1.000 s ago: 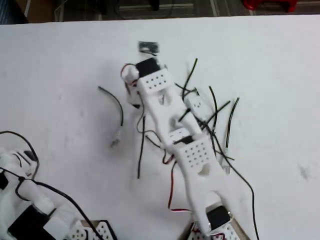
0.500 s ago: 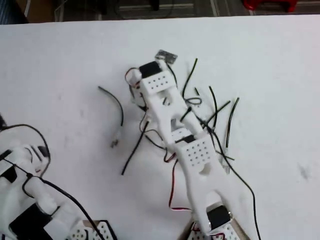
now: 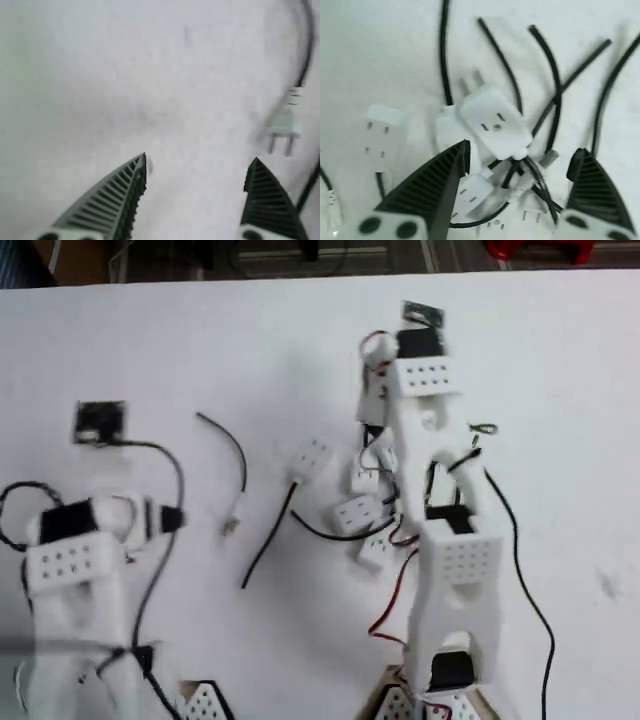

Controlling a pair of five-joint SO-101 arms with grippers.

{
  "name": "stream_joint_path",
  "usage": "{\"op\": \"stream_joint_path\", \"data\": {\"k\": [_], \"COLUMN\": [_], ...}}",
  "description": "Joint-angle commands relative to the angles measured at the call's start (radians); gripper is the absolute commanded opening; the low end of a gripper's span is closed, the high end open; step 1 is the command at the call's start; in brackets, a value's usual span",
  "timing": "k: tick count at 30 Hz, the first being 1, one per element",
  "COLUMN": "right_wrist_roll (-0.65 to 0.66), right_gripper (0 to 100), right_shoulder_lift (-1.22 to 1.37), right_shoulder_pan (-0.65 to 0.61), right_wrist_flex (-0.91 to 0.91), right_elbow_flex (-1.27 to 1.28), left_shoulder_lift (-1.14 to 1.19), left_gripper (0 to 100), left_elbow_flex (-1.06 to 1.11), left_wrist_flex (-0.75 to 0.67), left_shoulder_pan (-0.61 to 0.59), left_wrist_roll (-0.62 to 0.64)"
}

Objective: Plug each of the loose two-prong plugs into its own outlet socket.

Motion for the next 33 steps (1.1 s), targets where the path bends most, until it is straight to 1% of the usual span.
{"op": "stream_joint_path", "data": {"k": [1, 3, 6, 9, 12, 17, 20, 21, 24, 28, 33], "right_wrist_roll": [0.043, 0.066, 0.091, 0.094, 0.094, 0.094, 0.094, 0.094, 0.094, 0.094, 0.094], "right_gripper": [30.9, 30.9, 30.9, 30.9, 30.8, 30.8, 30.8, 30.8, 30.8, 30.8, 30.8], "right_shoulder_lift": [-0.071, -0.062, -0.045, 0.007, 0.068, 0.076, 0.076, 0.076, 0.076, 0.077, 0.077], "right_shoulder_pan": [0.110, 0.168, 0.232, 0.249, 0.245, 0.245, 0.245, 0.245, 0.245, 0.245, 0.245], "right_wrist_flex": [0.005, 0.005, -0.004, -0.096, -0.222, -0.236, -0.236, -0.236, -0.236, -0.237, -0.237], "right_elbow_flex": [0.083, 0.137, 0.219, 0.336, 0.405, 0.405, 0.405, 0.405, 0.405, 0.405, 0.405], "left_shoulder_lift": [-0.191, -0.214, -0.177, -0.054, 0.142, 0.496, 0.641, 0.674, 0.765, 0.862, 0.961], "left_gripper": [32, 32, 31, 31, 31, 30, 24, 22, 24, 24, 24], "left_elbow_flex": [0.009, 0.040, 0.087, 0.074, -0.029, -0.247, -0.361, -0.390, -0.457, -0.517, -0.586], "left_wrist_flex": [0.017, -0.006, -0.094, -0.163, -0.175, -0.103, -0.083, -0.081, -0.049, 0.002, 0.101], "left_shoulder_pan": [0.226, 0.314, 0.390, 0.430, 0.441, 0.415, 0.358, 0.341, 0.331, 0.352, 0.340], "left_wrist_roll": [0.031, 0.032, 0.032, 0.032, 0.034, 0.032, 0.032, 0.028, 0.020, -0.046, -0.121]}}
